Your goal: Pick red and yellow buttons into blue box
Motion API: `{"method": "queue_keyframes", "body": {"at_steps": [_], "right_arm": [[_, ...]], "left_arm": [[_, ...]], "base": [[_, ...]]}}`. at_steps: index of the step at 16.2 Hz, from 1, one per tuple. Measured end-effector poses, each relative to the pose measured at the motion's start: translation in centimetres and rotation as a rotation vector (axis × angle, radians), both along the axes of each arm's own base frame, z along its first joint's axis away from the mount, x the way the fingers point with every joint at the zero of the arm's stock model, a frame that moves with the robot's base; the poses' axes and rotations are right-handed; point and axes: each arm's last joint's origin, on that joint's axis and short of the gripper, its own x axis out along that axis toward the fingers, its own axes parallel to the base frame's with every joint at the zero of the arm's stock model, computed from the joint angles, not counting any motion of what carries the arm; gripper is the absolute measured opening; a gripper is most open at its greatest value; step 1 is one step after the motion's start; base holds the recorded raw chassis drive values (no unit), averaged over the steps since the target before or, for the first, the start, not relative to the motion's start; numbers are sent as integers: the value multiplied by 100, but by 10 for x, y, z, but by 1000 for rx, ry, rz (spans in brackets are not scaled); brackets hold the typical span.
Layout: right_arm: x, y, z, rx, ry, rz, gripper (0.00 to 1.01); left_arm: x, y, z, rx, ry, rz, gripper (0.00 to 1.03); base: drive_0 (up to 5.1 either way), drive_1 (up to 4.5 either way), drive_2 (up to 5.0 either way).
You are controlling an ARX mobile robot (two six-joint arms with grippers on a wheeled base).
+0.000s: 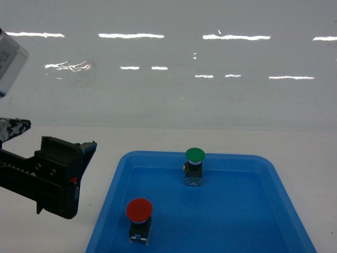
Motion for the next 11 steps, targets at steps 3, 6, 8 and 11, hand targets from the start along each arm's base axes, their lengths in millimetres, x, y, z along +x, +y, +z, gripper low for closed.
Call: {"method": "queue_keyframes", "body": {"at_steps": [3,6,8,11], "right_arm": [[0,0,0,0,0,0,29],[0,0,0,-1,0,-1,29],[0,0,0,0,0,-1,29],[0,0,0,-1,0,-2,29]], "left_arm": [[22,-17,-4,-5,50,-66,98],[39,-34,-16,-4,159,-146,98],[46,-42,-22,-3,207,-174,98],[54,-47,-27,-35,278,-173,98]], "base": [[0,0,0],[0,0,0],[0,0,0],[0,0,0]]}}
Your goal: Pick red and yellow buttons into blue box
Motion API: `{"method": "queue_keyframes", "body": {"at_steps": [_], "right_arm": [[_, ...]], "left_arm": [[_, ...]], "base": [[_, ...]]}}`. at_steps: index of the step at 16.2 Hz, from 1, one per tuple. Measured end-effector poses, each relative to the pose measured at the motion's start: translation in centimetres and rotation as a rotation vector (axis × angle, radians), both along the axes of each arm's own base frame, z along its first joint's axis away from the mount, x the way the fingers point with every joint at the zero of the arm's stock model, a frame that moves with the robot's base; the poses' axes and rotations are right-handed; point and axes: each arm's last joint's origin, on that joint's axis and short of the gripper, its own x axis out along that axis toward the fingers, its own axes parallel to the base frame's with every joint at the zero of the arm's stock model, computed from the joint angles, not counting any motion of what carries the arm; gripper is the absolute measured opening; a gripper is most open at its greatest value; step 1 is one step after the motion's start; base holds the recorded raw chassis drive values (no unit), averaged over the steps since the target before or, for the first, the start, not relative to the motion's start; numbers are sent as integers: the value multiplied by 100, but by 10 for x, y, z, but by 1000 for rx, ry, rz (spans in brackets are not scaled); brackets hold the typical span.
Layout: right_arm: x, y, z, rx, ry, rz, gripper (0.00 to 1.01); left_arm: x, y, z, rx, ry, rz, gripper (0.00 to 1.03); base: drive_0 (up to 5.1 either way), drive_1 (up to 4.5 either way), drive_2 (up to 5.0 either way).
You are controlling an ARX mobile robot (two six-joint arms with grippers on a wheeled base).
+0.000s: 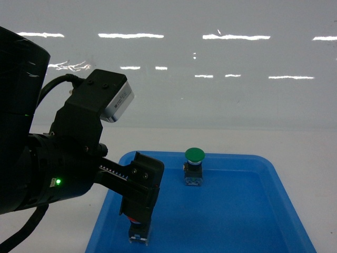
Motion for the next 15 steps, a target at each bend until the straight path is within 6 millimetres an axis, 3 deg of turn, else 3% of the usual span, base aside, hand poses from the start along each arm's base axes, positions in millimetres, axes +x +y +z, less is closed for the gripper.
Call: {"method": "queue_keyframes", "body": {"at_steps": [9,15], "right_arm": [[0,0,0,0,0,0,29],[0,0,0,0,0,0,28]], "left_arm": [[-7,-13,-28,-113,191,13,98],[-11,13,-66,-96,217,93,98]], "base": [[0,0,0],[0,0,0]]}}
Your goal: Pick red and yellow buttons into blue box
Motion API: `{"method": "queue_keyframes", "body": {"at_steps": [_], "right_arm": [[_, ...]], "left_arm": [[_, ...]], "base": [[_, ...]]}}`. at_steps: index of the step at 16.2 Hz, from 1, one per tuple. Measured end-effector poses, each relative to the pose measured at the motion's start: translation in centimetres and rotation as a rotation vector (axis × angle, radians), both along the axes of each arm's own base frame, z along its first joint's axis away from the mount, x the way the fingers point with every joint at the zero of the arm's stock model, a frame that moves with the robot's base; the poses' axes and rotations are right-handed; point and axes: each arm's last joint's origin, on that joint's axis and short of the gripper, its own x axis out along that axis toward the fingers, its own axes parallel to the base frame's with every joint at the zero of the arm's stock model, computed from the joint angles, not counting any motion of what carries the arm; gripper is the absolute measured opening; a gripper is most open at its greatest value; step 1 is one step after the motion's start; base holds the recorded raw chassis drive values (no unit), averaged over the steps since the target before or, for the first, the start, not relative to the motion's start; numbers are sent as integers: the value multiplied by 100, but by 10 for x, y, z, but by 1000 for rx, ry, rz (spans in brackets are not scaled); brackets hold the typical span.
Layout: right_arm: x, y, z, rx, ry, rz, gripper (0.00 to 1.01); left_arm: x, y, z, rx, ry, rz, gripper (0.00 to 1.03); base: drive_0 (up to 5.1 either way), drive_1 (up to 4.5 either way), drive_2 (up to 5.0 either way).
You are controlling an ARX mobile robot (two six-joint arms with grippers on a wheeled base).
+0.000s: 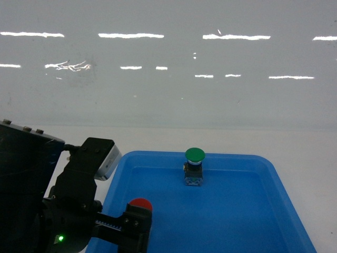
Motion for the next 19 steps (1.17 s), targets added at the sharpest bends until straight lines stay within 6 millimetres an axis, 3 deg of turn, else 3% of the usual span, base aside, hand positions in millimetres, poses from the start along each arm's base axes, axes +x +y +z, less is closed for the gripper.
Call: {"method": "queue_keyframes", "body": {"at_steps": [3,4,5,19], "right_arm": [[0,0,0,0,0,0,28],[0,0,0,0,0,0,28],[0,0,0,0,0,0,28],[0,0,0,0,0,0,28]], "left_arm": [[-2,2,-3,-7,3,0,98],[1,-20,4,-26,-18,-54,98],[-1,-25,4,-34,-17,-62,98],[4,-29,10,-84,-55,-49,98]], "base": [[0,0,0],[0,0,0],[0,0,0],[0,0,0]]}}
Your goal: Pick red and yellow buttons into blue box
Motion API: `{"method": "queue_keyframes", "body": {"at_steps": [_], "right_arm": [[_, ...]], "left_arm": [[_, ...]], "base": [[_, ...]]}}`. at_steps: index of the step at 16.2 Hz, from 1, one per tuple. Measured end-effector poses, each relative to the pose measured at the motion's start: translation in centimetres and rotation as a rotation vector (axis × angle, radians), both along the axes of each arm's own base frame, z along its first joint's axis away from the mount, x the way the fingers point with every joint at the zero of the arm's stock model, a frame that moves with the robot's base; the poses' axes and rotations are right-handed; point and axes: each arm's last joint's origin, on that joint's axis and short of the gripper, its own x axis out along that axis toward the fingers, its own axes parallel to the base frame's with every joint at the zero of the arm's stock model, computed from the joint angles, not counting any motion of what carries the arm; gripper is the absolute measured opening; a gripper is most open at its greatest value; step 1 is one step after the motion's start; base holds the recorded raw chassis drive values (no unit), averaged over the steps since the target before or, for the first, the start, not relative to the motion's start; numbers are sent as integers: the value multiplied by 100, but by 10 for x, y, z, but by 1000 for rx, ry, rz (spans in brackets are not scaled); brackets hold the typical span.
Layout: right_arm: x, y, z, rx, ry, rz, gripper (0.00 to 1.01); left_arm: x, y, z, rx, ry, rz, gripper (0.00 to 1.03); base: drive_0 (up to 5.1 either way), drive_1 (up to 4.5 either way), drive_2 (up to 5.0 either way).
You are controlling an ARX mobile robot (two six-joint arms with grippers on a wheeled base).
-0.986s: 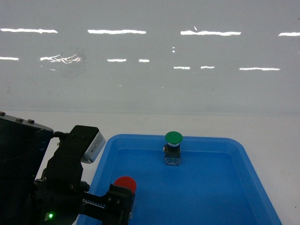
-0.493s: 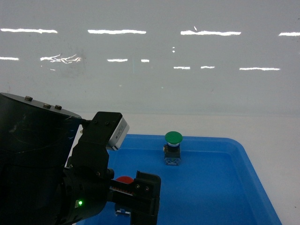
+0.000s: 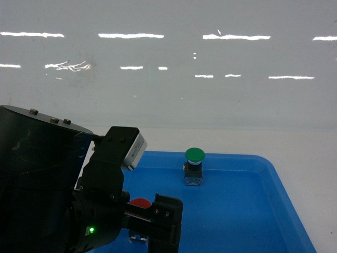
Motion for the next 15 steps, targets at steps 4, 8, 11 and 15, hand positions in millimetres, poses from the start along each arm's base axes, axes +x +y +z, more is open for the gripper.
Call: {"method": "queue_keyframes", "body": {"at_steps": [4,8,11,15], "right_arm": [[0,0,0,0,0,0,28],[0,0,0,0,0,0,28],[0,0,0,0,0,0,28],[0,0,0,0,0,0,28]], "left_arm": [[0,0,0,0,0,-1,98],[2,-5,-5,3,-3,-8,98],[6,-2,-19,21,17,4,98],[15,7,-36,51,41,26,98]], "base": [[0,0,0],[0,0,0],[0,0,0],[0,0,0]]}}
